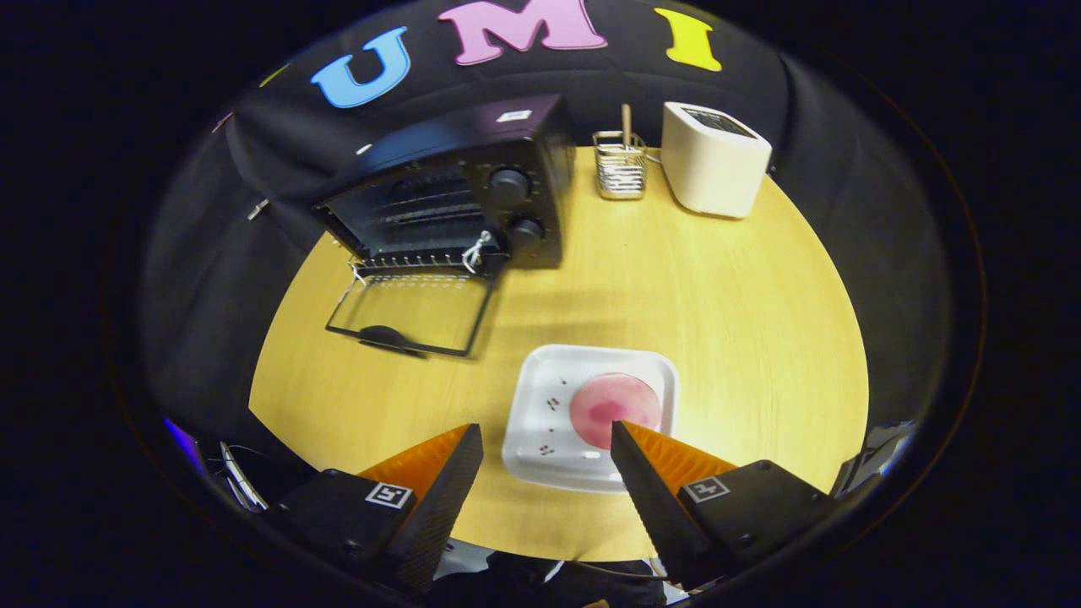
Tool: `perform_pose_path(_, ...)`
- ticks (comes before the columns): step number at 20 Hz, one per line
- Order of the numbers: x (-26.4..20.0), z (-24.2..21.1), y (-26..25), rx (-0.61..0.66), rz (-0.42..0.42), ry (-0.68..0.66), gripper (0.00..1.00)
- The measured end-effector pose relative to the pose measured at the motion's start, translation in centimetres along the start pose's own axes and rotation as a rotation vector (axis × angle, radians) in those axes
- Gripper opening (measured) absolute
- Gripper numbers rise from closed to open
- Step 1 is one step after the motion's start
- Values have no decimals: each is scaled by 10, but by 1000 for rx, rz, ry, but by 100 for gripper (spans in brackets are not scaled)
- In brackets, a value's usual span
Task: Open the toaster oven, put the food inside, and close the toaster oven door.
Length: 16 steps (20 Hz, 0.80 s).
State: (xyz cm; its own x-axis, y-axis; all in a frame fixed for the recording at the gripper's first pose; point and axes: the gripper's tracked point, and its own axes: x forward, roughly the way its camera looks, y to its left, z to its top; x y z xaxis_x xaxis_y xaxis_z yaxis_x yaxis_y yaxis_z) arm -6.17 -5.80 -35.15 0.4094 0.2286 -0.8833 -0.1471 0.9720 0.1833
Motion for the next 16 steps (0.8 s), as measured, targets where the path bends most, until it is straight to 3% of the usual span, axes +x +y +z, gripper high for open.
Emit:
perform_pose_path(8, 33, -28, -86, 117, -42, 234, 97)
perform_pose_path(11, 47, -34, -96, 97, -50, 279, 96)
perform_pose_path(14, 59, -34, -101, 98, -61, 305, 86)
perform_pose_path(16, 66, -32, -99, 102, -58, 309, 86)
